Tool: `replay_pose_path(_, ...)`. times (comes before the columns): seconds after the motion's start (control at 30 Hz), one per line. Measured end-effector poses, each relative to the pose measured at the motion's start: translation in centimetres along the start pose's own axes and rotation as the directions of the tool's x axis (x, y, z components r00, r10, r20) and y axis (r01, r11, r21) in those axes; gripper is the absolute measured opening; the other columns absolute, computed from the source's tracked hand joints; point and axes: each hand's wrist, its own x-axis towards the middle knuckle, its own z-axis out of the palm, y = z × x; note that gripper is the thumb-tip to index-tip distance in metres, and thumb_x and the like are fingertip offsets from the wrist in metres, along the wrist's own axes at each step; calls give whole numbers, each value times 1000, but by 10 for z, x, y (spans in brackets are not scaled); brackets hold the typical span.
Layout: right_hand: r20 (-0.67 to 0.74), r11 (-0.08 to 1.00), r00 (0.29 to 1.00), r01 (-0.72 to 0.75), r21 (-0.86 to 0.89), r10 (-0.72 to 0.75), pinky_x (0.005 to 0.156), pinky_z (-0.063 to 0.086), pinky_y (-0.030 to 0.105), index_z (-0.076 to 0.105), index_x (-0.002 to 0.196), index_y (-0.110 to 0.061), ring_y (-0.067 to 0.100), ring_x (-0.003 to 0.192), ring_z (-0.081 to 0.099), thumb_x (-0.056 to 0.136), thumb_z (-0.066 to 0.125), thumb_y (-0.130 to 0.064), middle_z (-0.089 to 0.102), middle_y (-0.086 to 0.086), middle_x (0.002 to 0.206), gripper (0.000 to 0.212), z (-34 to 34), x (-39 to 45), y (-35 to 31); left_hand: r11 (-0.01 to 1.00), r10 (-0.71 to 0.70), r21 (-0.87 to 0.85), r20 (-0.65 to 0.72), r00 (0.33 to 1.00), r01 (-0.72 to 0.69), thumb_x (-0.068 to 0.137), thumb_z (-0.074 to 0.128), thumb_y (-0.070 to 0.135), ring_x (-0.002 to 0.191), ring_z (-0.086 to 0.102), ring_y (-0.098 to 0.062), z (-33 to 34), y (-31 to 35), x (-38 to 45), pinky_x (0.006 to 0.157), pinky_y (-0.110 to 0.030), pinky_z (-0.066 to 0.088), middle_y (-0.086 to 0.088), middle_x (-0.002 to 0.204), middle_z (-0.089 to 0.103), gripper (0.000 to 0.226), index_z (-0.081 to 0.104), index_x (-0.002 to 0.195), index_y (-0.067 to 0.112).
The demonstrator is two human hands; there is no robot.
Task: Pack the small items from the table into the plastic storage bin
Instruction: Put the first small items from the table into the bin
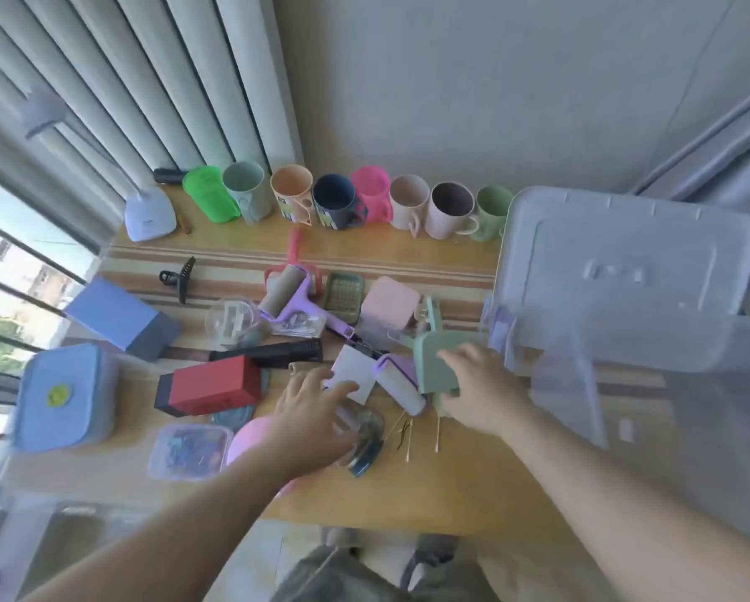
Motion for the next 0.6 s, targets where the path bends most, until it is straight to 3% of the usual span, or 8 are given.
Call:
replay_pose_path(0.07, 20, 1000, 1000, -13, -19, 14, 106, 46, 48, 33, 159, -29, 32, 140, 36, 93, 58, -43, 40, 2, 151, 72, 12, 6, 0, 990, 83, 109, 25, 996, -85, 69, 59, 62, 142, 26, -29, 11, -6, 6, 118, -49, 28, 1, 150, 38, 73, 47, 139, 48)
replay_pose_path(0.2, 69, 999, 998, 15, -37, -12, 99, 49, 48, 38, 154, -28, 31, 132, 39, 90, 63, -41, 41, 2, 140, 70, 36, 8, -13, 930, 177, 277, 239, 955, -242, 67, 67, 65, 149, 10, -33, 25, -22, 13, 121, -52, 15, 2, 154, 27, 87, 35, 146, 50)
replay_pose_path(0.3, 20, 999, 999, 50, -10, -50, 93, 50, 44, 42, 149, -29, 28, 122, 40, 89, 67, -40, 41, 1, 129, 66, 50, 9, -32, 888, 200, 360, 261, 944, -287, 64, 81, 48, 143, 22, -36, 32, -30, 18, 117, -52, 29, 0, 147, 38, 80, 44, 135, 50)
replay_pose_path(0.4, 39, 998, 997, 64, 21, -65, 95, 48, 43, 44, 145, -31, 27, 120, 40, 87, 69, -41, 40, 0, 126, 64, 61, 9, -49, 889, 216, 366, 192, 957, -274, 59, 87, 37, 127, 41, -32, 36, -37, 28, 100, -48, 50, 4, 128, 59, 66, 58, 117, 47)
replay_pose_path(0.5, 93, 992, 992, 72, 105, -82, 103, 46, 45, 41, 148, -35, 26, 129, 37, 86, 68, -36, 40, -1, 138, 68, 67, 4, -56, 897, 248, 336, 157, 956, -288, 61, 79, 39, 120, 48, -24, 24, -38, 30, 95, -38, 47, 12, 122, 58, 67, 59, 123, 49)
replay_pose_path(0.6, 151, 959, 982, 72, 273, -116, 107, 47, 47, 35, 152, -42, 22, 138, 36, 78, 66, -26, 35, -8, 148, 82, 61, -5, -58, 978, 192, 56, 156, 969, -202, 64, 72, 36, 112, 47, -18, 1, -37, 29, 93, -33, 45, 14, 120, 51, 71, 55, 131, 49)
